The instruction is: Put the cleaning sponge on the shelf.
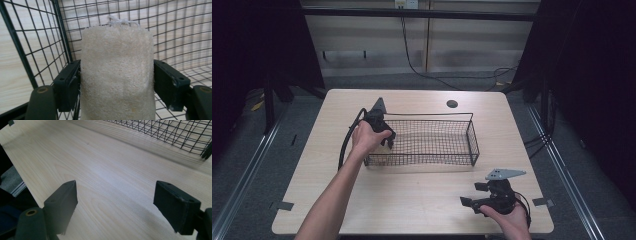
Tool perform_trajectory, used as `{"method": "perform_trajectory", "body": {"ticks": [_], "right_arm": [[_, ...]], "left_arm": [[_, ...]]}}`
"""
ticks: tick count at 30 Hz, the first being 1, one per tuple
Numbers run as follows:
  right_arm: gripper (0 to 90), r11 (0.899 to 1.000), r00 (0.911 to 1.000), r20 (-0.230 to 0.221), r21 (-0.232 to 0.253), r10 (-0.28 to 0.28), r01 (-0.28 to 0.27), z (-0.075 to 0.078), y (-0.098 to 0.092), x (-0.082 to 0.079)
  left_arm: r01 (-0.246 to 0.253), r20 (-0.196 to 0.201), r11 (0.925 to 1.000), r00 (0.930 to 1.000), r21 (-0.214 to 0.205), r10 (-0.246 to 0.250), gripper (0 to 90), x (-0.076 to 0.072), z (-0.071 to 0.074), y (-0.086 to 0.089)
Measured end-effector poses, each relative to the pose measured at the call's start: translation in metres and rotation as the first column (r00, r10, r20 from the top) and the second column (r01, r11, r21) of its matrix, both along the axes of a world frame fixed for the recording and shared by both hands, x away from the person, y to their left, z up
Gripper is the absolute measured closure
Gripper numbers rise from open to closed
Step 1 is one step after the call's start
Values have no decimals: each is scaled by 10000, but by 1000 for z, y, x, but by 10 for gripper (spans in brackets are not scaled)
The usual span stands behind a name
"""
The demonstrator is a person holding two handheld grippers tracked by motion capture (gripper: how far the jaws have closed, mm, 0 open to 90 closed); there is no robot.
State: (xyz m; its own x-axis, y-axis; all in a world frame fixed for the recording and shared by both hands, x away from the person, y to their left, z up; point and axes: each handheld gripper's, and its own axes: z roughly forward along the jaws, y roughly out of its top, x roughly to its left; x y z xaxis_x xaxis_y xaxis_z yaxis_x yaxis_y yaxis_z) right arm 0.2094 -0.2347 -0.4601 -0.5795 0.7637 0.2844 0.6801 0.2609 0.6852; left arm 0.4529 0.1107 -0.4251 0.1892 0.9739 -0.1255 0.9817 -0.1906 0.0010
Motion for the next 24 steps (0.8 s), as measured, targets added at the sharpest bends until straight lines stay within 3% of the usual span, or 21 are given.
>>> {"method": "perform_trajectory", "body": {"ticks": [14, 17, 24], "right_arm": [[189, 10000, 10000, -34, 36, -20, 20, 0, 0, 0], [189, 10000, 10000, -8, 24, -23, 23, 0, 0, 0], [189, 10000, 10000, -6, 24, 2, -2, 0, 0, 0]], "left_arm": [[298, -361, 9995, 9989, 128, -293, 271, 1, -4, -1], [173, -466, 9998, 9988, 20, -171, 267, 2, -4, 1], [116, -275, 9999, 9995, -126, -119, 222, 1, -3, -1]]}}
